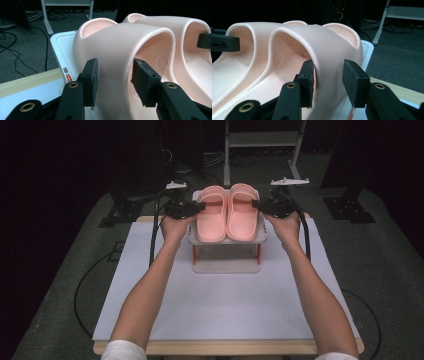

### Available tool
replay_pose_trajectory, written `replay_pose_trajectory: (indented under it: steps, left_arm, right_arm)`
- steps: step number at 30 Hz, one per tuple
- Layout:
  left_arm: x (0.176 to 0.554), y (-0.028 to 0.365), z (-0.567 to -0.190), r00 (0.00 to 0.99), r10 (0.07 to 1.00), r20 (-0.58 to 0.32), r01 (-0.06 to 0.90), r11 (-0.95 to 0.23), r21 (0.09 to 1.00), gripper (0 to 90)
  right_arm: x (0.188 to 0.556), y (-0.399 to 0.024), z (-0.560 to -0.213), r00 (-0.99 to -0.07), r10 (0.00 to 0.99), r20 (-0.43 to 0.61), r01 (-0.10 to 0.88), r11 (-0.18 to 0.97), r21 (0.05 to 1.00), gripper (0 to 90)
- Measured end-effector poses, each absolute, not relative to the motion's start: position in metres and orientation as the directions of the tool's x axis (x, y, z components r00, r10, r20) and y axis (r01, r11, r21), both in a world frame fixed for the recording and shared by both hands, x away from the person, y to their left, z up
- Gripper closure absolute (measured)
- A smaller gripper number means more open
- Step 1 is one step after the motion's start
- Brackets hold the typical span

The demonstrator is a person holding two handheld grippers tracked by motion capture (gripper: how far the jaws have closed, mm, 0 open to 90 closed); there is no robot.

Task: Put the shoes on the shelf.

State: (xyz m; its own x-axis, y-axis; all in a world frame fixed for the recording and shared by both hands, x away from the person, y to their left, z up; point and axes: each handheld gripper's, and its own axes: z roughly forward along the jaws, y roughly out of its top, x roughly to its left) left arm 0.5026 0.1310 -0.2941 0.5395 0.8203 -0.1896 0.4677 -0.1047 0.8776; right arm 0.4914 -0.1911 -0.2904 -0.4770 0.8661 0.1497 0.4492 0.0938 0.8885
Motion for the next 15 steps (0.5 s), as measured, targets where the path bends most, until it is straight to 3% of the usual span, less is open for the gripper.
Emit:
replay_pose_trajectory:
  steps: [15]
  left_arm:
    - [0.494, 0.138, -0.293, 0.554, 0.813, -0.179, 0.45, -0.111, 0.886, 49.1]
  right_arm:
    - [0.48, -0.203, -0.29, -0.501, 0.847, 0.179, 0.439, 0.07, 0.896, 52.6]
